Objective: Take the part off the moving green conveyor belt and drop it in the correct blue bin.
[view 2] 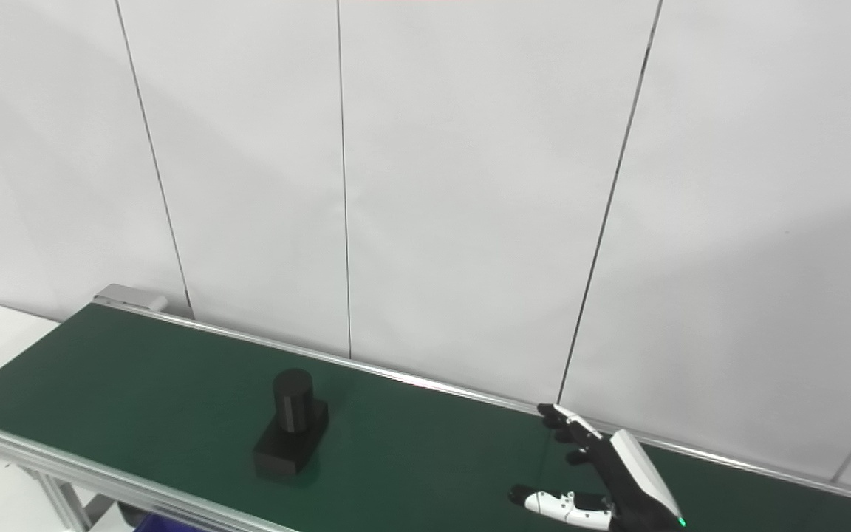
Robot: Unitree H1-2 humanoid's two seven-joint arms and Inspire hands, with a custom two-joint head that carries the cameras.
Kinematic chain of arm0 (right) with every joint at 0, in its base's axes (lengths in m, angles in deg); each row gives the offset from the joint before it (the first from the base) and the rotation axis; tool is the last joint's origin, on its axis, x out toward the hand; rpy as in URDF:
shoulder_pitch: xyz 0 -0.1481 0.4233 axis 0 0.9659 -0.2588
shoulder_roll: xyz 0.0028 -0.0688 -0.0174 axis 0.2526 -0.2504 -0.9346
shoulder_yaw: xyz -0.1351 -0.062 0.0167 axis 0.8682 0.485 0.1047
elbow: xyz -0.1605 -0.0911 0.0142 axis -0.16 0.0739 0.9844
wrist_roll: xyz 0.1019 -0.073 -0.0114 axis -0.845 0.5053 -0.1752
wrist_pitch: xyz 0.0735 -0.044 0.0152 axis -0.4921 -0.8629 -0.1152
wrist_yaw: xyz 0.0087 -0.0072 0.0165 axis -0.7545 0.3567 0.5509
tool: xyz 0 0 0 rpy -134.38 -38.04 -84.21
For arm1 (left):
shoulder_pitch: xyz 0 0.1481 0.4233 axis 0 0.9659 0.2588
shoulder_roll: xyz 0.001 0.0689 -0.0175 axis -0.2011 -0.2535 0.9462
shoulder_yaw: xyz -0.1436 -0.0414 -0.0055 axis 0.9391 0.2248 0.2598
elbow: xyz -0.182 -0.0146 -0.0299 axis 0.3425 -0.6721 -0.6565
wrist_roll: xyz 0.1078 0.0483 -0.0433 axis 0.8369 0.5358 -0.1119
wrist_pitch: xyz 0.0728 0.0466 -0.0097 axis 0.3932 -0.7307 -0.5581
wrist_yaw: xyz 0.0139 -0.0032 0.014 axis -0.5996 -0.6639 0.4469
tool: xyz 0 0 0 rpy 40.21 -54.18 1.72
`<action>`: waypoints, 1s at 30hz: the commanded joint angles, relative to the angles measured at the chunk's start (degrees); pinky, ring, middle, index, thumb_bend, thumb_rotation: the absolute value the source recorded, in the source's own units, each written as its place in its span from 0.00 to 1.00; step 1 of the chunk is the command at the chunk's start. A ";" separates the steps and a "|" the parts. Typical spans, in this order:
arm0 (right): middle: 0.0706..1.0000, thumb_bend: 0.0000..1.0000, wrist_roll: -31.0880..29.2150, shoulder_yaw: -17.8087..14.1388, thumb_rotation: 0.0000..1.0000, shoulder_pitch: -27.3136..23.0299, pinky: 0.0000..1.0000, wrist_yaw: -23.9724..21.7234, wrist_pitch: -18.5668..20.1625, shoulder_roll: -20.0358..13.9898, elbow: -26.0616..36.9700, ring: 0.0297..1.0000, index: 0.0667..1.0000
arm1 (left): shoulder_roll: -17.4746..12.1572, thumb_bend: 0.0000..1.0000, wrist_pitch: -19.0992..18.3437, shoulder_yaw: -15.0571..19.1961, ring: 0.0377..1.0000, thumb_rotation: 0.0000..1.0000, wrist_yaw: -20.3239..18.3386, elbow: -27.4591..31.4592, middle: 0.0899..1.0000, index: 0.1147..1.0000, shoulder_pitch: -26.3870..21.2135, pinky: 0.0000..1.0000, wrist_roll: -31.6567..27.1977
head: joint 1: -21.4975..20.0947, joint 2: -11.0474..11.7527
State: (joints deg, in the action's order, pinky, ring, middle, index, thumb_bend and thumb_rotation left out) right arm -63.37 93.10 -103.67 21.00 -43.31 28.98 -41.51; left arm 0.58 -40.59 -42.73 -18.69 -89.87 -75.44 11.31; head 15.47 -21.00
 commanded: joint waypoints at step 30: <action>0.86 0.71 3.12 4.02 0.44 -8.25 0.76 4.20 -4.87 5.91 -8.85 0.84 0.86 | 0.04 1.00 1.94 -0.05 0.75 0.32 -1.12 3.69 0.80 0.81 0.06 0.68 -0.45 | -1.23 -2.81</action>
State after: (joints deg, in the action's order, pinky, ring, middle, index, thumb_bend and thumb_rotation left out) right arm -60.35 97.10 -109.26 24.26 -45.64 34.42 -51.50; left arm 0.55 -40.59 -42.76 -19.48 -88.00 -75.06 11.07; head 14.33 -23.73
